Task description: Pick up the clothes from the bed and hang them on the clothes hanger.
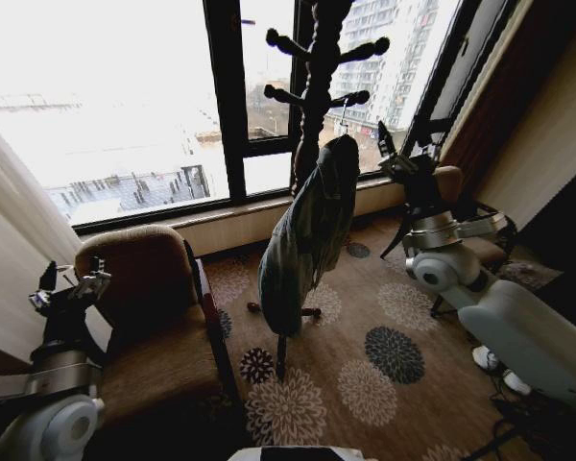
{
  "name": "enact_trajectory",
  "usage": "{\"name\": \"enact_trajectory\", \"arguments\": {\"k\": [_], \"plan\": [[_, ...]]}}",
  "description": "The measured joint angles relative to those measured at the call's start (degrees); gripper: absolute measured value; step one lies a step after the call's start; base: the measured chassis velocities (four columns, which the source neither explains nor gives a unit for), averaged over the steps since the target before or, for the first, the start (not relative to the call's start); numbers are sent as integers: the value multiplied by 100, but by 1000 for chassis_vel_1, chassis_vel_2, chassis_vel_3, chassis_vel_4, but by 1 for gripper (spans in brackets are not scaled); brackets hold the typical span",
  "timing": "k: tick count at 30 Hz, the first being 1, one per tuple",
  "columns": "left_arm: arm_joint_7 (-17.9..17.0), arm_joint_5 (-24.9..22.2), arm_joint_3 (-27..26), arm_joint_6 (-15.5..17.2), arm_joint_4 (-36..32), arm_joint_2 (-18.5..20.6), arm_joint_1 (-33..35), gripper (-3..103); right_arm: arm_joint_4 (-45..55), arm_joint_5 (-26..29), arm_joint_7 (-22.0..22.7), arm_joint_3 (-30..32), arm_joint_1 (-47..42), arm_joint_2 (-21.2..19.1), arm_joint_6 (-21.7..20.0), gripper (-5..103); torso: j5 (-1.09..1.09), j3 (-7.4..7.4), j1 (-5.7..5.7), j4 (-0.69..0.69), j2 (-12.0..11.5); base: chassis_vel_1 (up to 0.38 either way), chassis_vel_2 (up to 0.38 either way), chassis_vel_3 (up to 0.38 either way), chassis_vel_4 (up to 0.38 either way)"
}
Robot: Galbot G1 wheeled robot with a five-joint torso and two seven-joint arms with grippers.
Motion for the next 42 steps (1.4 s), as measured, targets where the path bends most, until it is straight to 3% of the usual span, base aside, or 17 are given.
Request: {"name": "enact_trajectory", "arguments": {"k": [3,5,9,10,11,14,15,20,27,34,42], "plan": [[-1,70,115,16,28,-37,-37,100,500,6,144,1102,-1088,251,-252,100,-1,0,0,-1,0,0,0,0,0],[-2,81,129,18,35,-39,-41,100,575,-160,201,1371,-1381,381,-338,100,0,0,0,-1,0,0,0,0,0],[-7,97,158,22,76,-10,-11,100,734,-1515,449,2713,-3100,1334,-846,100,4,0,0,-2,0,0,0,0,0],[-7,97,158,22,76,-10,-11,100,734,-1515,449,2713,-3100,1334,-846,100,4,0,0,-2,0,0,0,0,0],[-7,100,168,22,81,7,10,100,734,-1831,474,3018,-3504,1718,-911,100,3,0,0,-3,0,0,0,0,0],[0,174,218,26,81,50,60,100,733,-2329,488,3596,-4063,2366,-1003,100,2,-1,-1,-1,0,0,0,0,0],[0,174,218,26,81,50,60,100,733,-2329,488,3596,-4063,2366,-1003,100,2,-1,-1,-1,0,0,0,0,0],[61,394,386,23,52,53,137,100,538,-3022,397,4372,-4757,3157,-996,100,-2,0,0,-1,0,0,0,0,0],[72,655,666,25,-40,-30,246,100,536,-3504,502,4598,-5223,3915,-1049,100,0,0,-1,-1,1,0,0,0,0],[111,740,722,13,-122,-54,278,100,675,-3441,384,4598,-5297,4039,-968,100,-1,0,-1,0,0,0,0,0,0],[127,737,607,-9,-96,-109,286,100,44,-2997,-514,4109,-4851,3576,-441,100,0,1,0,0,0,0,0,0,0]]}}
